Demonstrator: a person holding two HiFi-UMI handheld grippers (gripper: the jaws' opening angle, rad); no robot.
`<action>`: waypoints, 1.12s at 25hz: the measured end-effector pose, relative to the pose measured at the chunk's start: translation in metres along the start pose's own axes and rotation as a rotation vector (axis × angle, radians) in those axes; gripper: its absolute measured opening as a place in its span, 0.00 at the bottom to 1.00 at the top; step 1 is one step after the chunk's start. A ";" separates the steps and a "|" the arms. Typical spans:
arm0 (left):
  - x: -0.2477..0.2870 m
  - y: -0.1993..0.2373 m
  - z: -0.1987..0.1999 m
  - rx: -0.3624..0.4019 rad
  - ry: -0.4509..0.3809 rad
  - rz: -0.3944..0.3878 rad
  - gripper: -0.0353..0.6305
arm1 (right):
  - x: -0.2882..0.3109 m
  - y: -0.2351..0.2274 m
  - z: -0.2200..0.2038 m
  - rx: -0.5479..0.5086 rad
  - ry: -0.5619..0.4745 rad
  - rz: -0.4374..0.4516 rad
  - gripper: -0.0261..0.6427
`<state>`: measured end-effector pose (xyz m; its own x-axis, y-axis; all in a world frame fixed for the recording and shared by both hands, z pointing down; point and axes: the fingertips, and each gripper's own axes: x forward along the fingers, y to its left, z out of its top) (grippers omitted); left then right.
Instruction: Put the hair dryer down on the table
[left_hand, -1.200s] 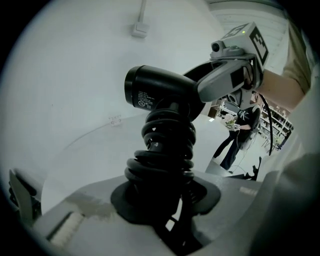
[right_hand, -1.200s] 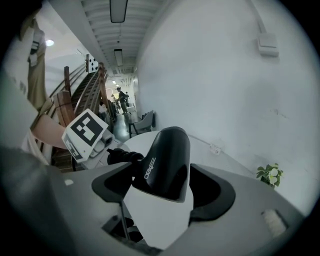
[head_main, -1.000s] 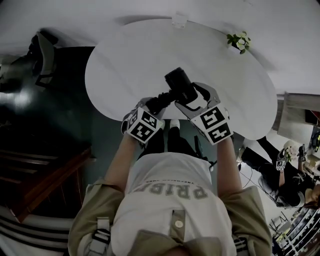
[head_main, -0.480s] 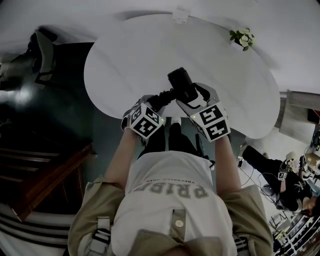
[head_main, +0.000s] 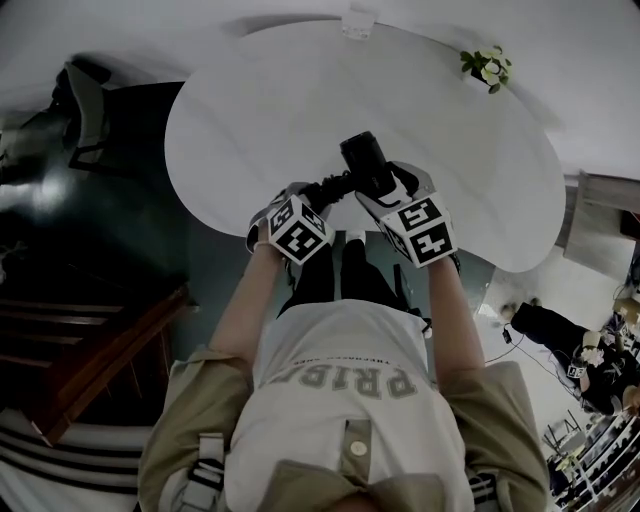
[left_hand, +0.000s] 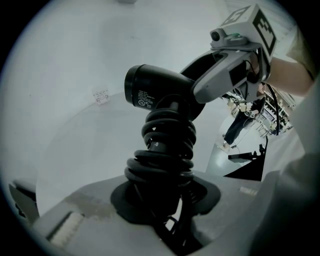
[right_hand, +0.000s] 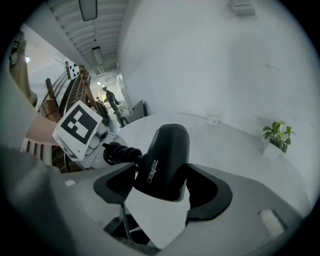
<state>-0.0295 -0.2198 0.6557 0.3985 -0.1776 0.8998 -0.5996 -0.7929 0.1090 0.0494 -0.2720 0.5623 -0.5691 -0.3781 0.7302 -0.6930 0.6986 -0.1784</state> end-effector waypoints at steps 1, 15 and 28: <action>0.003 0.000 -0.001 0.000 0.008 -0.004 0.26 | 0.002 -0.002 -0.003 0.007 0.007 0.002 0.53; 0.031 0.003 -0.022 0.050 0.159 -0.007 0.26 | 0.031 -0.013 -0.039 0.123 0.089 0.031 0.52; 0.039 0.002 -0.033 0.087 0.259 -0.015 0.26 | 0.044 -0.014 -0.062 0.203 0.179 0.054 0.51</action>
<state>-0.0379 -0.2091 0.7044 0.2088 -0.0194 0.9778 -0.5291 -0.8431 0.0963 0.0617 -0.2613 0.6376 -0.5327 -0.2176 0.8179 -0.7487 0.5718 -0.3355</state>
